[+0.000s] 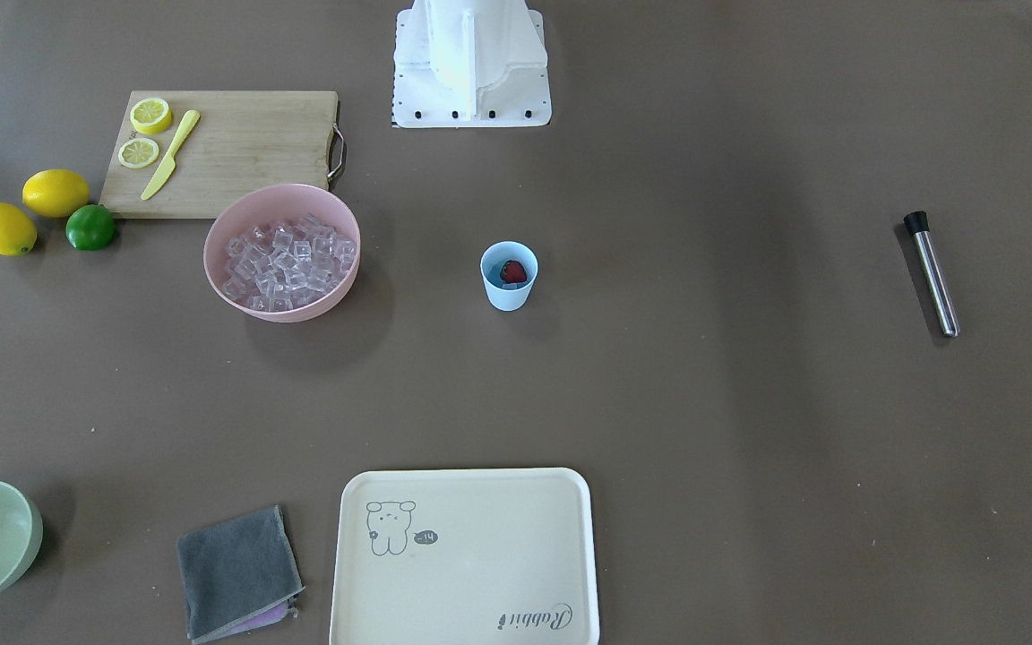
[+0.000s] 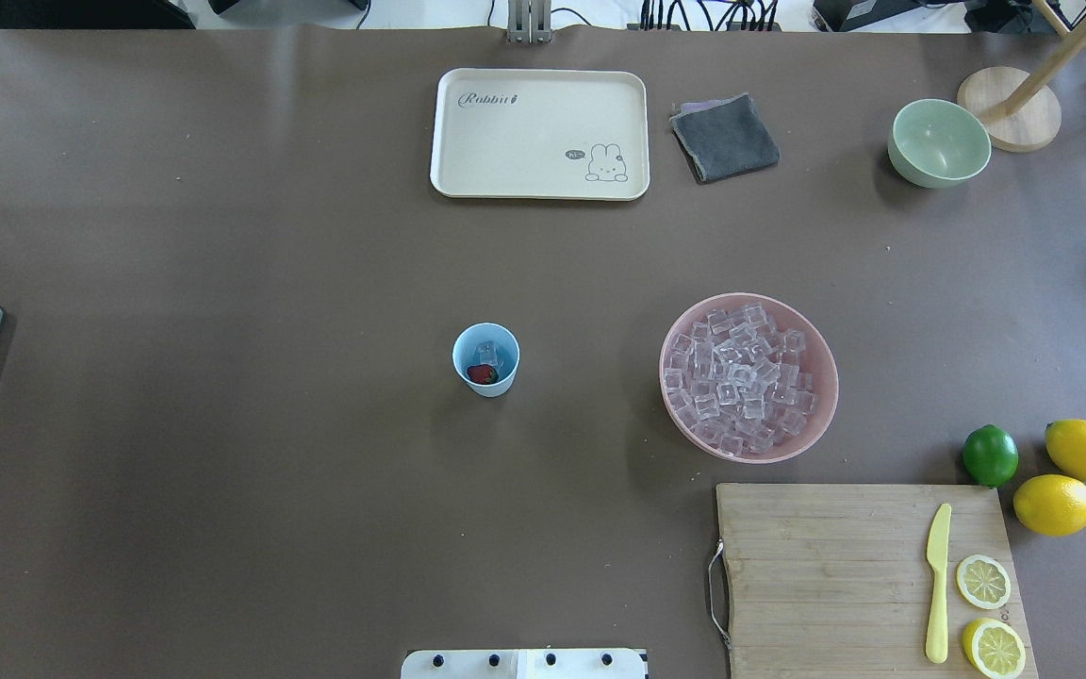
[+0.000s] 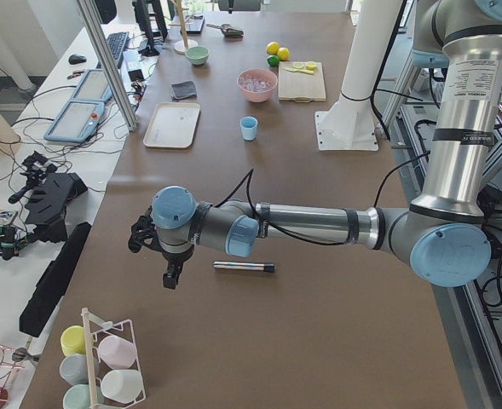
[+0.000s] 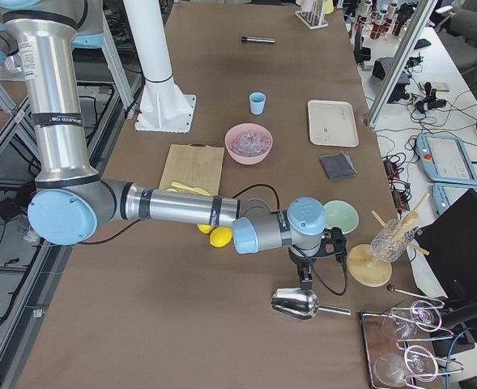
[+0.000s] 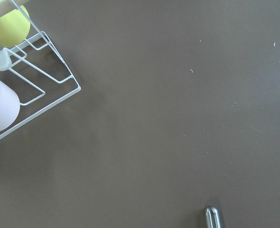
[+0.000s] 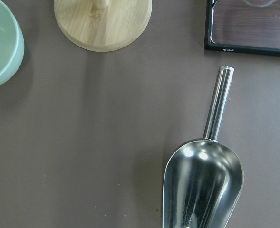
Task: Mash ice and strawberries in cup
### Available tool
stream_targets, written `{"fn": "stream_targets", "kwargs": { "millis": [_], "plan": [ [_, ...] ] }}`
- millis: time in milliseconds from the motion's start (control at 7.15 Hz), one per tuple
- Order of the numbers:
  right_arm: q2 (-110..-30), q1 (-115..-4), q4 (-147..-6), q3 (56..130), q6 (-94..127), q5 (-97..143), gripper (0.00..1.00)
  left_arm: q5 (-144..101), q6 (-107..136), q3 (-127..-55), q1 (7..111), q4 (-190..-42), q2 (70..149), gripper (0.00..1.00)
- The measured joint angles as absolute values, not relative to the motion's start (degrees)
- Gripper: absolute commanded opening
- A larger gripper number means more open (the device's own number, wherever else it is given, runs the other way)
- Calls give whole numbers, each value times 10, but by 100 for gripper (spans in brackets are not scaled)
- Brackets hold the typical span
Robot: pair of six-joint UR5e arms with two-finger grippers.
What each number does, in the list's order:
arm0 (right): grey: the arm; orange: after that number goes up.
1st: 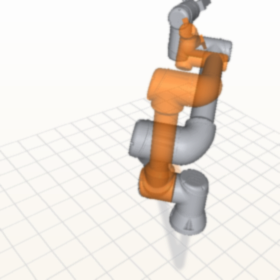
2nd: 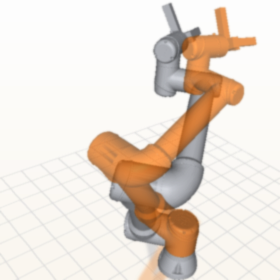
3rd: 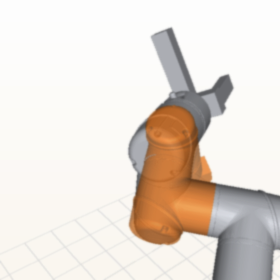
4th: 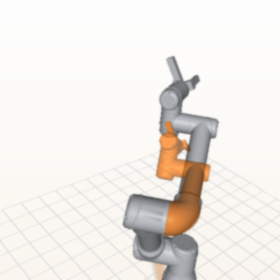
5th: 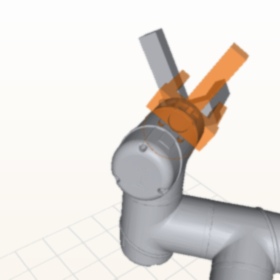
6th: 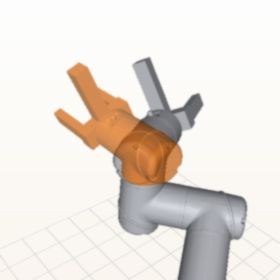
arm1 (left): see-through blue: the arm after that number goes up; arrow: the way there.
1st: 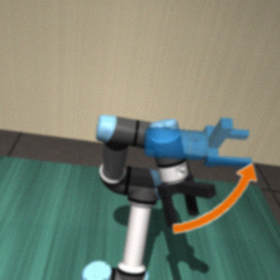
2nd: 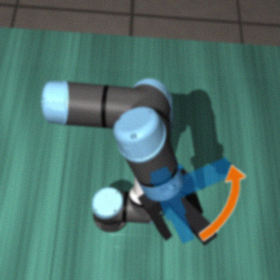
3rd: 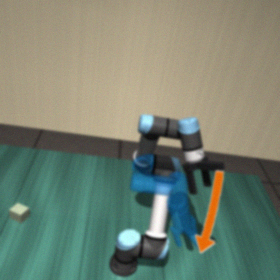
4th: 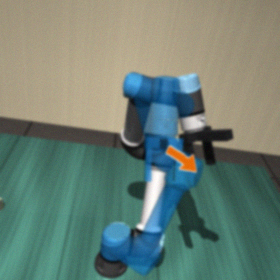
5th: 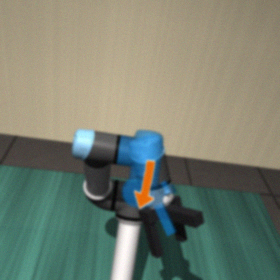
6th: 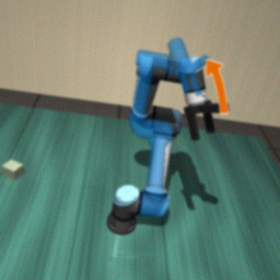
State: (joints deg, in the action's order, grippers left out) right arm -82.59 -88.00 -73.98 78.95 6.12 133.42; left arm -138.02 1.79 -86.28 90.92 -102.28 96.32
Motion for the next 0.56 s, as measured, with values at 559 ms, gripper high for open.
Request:
{"fn": "stream_targets", "kwargs": {
  "millis": [559],
  "plan": [
    [-784,-915,-843,805,58,1343,100,-1377,17,-858,909,-1025,965,99]
  ]
}}
